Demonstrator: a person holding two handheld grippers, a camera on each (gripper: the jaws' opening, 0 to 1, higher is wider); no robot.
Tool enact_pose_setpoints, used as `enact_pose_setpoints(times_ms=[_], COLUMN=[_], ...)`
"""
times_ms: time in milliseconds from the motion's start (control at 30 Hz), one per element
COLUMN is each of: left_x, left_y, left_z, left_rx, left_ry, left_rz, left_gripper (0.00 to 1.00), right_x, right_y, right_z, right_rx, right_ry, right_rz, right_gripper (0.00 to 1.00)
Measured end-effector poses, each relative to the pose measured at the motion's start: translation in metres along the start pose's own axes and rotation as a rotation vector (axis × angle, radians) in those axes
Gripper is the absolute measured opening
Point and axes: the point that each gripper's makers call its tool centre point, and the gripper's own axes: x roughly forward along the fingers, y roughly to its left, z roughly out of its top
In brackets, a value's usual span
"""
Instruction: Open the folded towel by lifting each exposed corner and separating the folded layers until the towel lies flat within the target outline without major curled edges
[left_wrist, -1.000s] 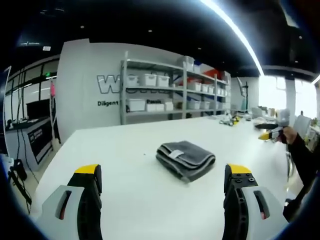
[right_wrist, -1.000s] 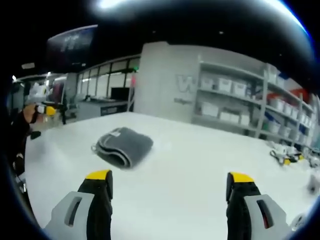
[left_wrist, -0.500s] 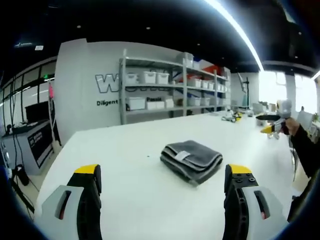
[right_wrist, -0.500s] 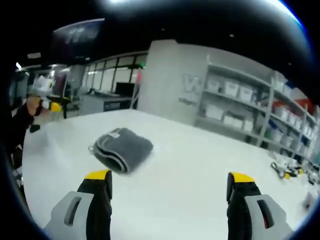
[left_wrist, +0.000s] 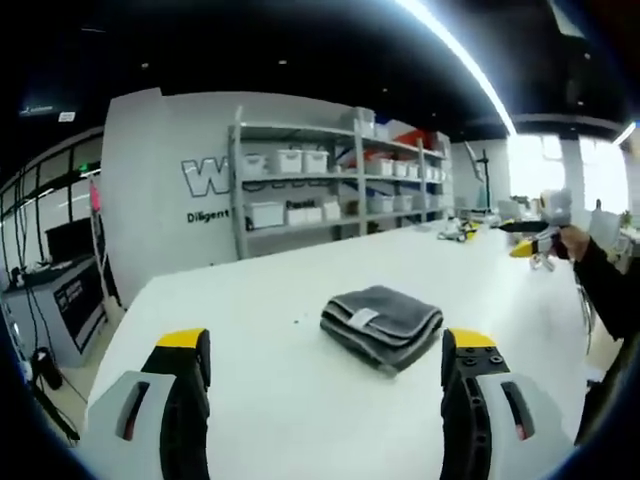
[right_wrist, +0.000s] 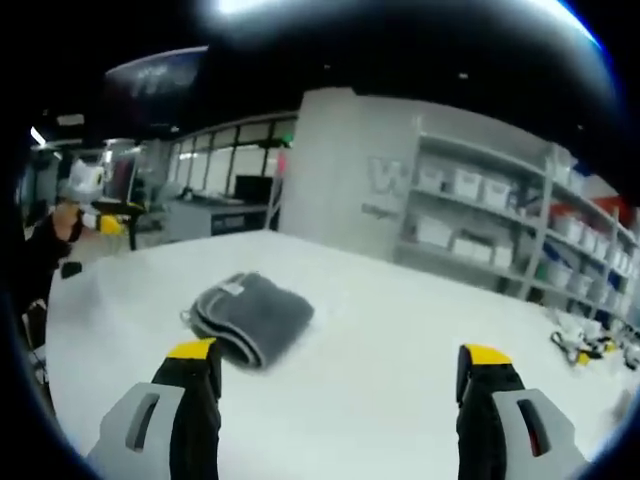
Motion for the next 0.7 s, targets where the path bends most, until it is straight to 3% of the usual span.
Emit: enact_pose_setpoints(times_ms=[133, 333, 567, 700], left_x=[-0.003, -0.002, 0.007, 0.025], left_y=[0.006, 0.008, 0.014, 0.011], left_z=[0.003, 0.002, 0.017, 0.022], left_rx=[-0.024, -0.040, -0.044, -0.016], left_ry=[0.011, 0.015, -0.007, 0.024], left_rz=[0.001, -0.006, -0.005, -0.067], left_gripper=[1.00, 1.00, 1.00, 1.00], right_x=[-0.001, 0.002, 0.016, 0.026], right_y=[0.000, -0.002, -0.006, -0.006], right_z=[0.004, 0.014, 0.020, 0.028], right_rx=[-0.023, -0.007, 0.025, 0.029], right_ry=[0.019, -0.003, -0.017, -0.025], right_rz=[0.007, 0.023, 0.056, 0.074], right_gripper=[0.99, 0.99, 0.99, 0.99])
